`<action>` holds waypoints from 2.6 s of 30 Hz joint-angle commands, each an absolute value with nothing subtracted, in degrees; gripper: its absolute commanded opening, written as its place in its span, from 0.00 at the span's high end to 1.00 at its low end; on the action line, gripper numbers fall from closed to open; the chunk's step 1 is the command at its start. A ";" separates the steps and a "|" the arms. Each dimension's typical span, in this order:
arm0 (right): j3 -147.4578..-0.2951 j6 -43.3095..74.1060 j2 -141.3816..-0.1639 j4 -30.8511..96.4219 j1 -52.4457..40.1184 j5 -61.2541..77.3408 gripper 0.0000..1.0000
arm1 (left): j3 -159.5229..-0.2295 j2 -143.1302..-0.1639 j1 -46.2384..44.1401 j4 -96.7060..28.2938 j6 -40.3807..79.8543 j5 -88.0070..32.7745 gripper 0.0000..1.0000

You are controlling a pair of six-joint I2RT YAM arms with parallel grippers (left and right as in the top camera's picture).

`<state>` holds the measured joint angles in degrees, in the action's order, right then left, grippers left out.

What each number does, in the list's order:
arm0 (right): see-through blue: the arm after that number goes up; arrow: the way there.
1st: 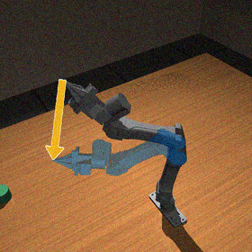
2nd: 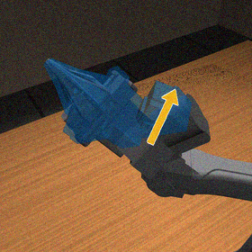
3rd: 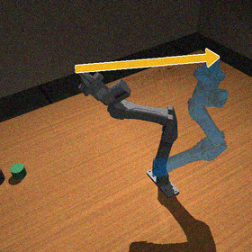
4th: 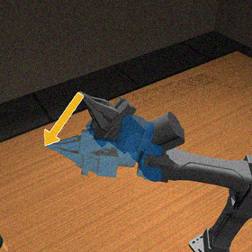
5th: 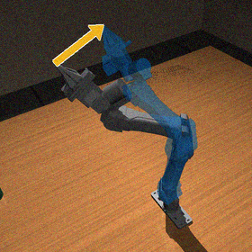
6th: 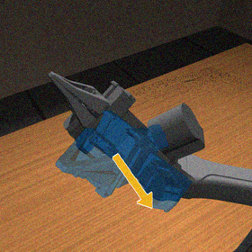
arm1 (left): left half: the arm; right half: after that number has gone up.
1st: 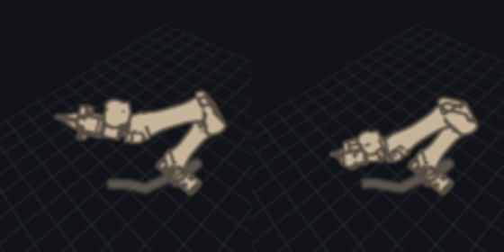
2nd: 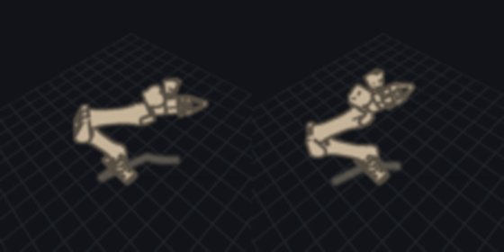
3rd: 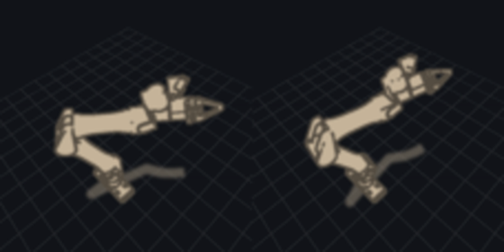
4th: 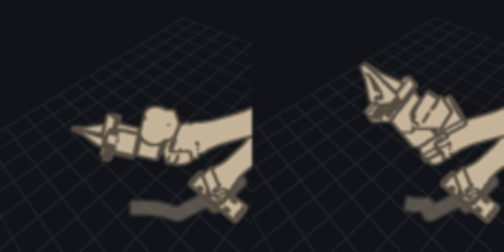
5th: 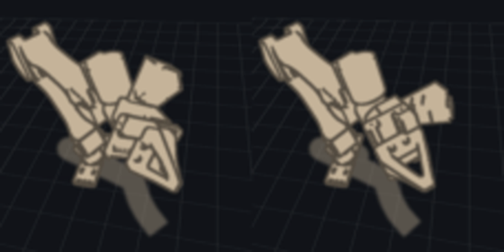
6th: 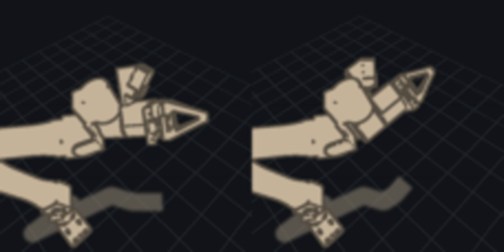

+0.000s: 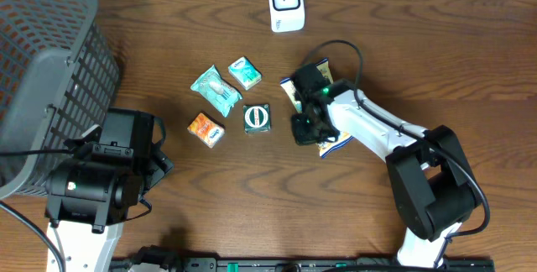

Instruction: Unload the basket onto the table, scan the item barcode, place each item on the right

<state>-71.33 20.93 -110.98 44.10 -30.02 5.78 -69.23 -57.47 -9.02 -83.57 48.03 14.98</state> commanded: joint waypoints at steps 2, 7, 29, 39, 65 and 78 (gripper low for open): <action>-69.23 25.71 -111.02 44.82 -26.61 -1.54 0.94 | -70.35 -57.21 -8.80 -83.72 48.58 15.90 0.02; -70.57 25.67 -110.96 46.68 -21.52 -7.84 0.99 | -70.35 -57.21 -8.80 -83.72 48.58 15.90 0.03; -96.90 19.03 -114.91 37.74 -17.23 11.29 0.74 | -70.35 -57.21 -8.80 -83.72 48.56 15.90 0.02; -96.90 18.96 -126.34 38.89 -24.12 11.07 0.62 | -70.35 -57.21 -8.80 -83.72 48.56 15.90 0.02; -97.01 22.72 -107.68 71.77 -22.46 -11.86 0.42 | -70.35 -57.21 -8.80 -83.72 48.56 15.90 0.02; -96.75 20.75 -110.89 66.43 -20.08 -11.49 0.35 | -70.35 -57.21 -8.80 -83.72 48.58 15.92 0.03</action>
